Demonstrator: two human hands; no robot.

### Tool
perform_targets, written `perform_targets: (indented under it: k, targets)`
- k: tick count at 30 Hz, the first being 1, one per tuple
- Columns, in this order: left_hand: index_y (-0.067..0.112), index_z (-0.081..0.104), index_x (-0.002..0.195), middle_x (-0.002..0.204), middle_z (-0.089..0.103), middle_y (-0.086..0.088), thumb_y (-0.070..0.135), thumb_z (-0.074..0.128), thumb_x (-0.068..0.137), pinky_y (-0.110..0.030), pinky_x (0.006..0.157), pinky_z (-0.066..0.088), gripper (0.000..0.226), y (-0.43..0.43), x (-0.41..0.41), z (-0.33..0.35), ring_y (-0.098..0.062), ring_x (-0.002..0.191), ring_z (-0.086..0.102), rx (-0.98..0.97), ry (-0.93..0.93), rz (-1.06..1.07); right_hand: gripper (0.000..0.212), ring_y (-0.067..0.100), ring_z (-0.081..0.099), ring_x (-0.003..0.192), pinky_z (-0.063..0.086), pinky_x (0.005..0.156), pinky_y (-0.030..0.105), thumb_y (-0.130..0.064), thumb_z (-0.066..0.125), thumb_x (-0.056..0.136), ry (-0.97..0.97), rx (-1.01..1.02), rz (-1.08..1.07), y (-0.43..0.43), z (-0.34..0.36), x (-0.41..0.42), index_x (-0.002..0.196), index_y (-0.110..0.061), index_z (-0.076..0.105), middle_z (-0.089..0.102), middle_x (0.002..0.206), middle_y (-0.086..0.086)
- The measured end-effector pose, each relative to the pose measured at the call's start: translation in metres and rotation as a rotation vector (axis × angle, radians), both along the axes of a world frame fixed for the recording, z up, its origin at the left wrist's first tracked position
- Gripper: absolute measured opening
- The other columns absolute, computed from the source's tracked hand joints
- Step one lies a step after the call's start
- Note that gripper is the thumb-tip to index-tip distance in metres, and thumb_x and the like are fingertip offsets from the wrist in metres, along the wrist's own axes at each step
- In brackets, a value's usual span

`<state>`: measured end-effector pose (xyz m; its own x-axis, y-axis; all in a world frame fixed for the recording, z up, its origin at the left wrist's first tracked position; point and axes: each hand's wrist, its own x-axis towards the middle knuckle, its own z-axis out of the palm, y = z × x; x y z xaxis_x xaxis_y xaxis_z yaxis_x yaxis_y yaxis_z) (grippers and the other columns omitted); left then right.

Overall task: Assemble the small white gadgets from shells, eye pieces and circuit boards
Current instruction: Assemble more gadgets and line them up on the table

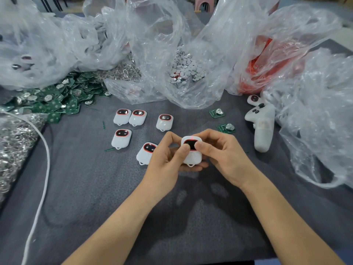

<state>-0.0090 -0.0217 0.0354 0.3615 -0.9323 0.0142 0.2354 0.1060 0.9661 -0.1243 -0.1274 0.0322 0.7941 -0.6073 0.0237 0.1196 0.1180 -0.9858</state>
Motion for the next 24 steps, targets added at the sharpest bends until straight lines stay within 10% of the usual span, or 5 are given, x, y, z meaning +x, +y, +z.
perform_targets:
  k: [12, 24]
  targets:
    - [0.007, 0.045, 0.094, 0.085, 0.072, -0.019, 0.028, 0.047, 0.089, -0.032, 0.063, 0.059, 0.022, -0.0005, 0.0030, -0.0072, -0.034, 0.075, 0.072, -0.053, 0.052, -0.078, 0.017, 0.014, 0.061, 0.066, 0.042, 0.044, 0.021, -0.013, 0.058, 0.080, -0.102, 0.242, 0.032, 0.0012, 0.0030, 0.0012, 0.091, -0.002, 0.065, 0.069, 0.078, 0.007]
    - [0.008, 0.038, 0.083, 0.079, 0.071, -0.016, 0.030, 0.047, 0.087, -0.033, 0.055, 0.058, 0.025, -0.0008, 0.0062, -0.0087, -0.037, 0.066, 0.070, -0.020, 0.131, -0.064, 0.020, 0.013, 0.068, 0.087, 0.054, 0.074, 0.020, -0.024, 0.064, 0.081, 0.025, -0.095, -0.011, 0.0049, 0.0043, 0.0017, 0.098, -0.019, 0.072, 0.074, 0.094, 0.004]
